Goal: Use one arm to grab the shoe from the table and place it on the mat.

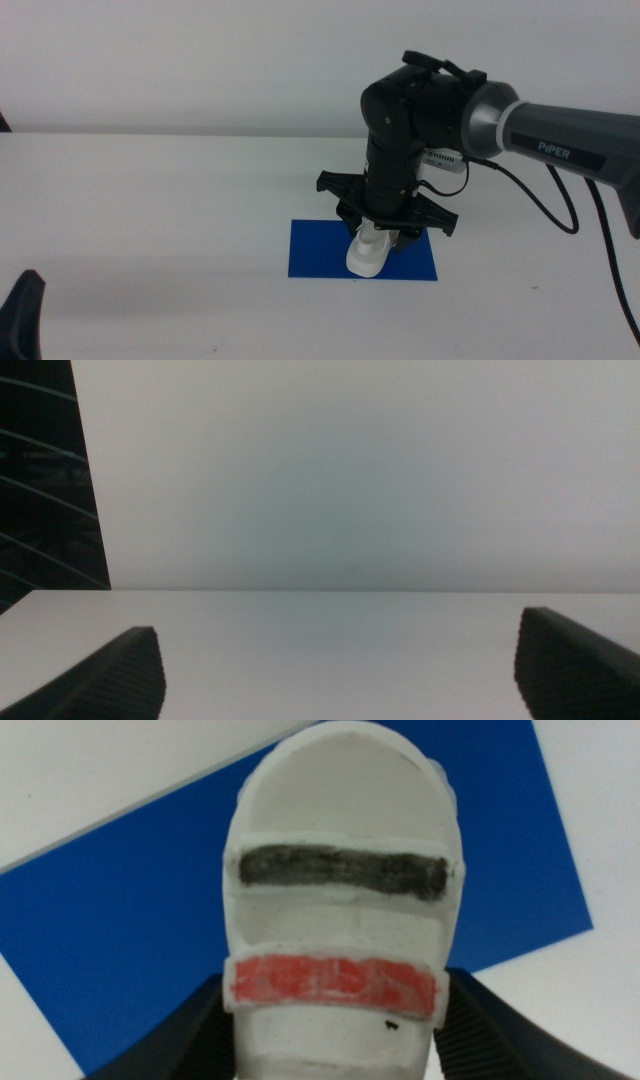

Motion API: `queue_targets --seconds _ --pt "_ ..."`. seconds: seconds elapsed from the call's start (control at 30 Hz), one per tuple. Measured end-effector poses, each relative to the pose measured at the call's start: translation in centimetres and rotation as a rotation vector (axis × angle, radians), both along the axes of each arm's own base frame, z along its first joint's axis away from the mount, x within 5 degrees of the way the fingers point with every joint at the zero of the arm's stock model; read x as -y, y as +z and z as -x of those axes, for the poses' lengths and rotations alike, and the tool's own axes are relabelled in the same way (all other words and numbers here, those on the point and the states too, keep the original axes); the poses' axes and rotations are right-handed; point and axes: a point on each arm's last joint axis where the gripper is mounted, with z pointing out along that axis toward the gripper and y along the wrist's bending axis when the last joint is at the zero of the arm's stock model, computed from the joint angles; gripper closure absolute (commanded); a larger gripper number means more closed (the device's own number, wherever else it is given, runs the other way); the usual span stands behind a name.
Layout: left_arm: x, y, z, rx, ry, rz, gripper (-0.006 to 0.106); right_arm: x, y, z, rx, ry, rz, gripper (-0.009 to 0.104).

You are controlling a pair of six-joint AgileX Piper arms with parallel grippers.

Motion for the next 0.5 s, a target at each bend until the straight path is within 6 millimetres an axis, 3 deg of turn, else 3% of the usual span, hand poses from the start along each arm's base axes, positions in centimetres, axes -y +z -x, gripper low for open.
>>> queue_targets --seconds 0.1,0.17,0.33,0.5 --pt "0.00 0.00 0.00 0.000 0.000 0.000 0.007 -0.15 -0.03 -0.21 0.023 0.110 -0.005 0.088" --pt "0.00 0.00 0.00 0.000 0.000 0.000 0.007 -0.38 -0.02 -0.35 0.039 0.286 -0.010 0.088" --pt "0.00 0.00 0.00 0.000 0.000 0.000 0.007 -0.50 -0.02 -0.32 0.037 0.925 0.054 0.088" --pt "0.00 0.00 0.00 0.000 0.000 0.000 0.007 -0.14 0.00 -0.52 0.032 1.220 0.130 0.088"
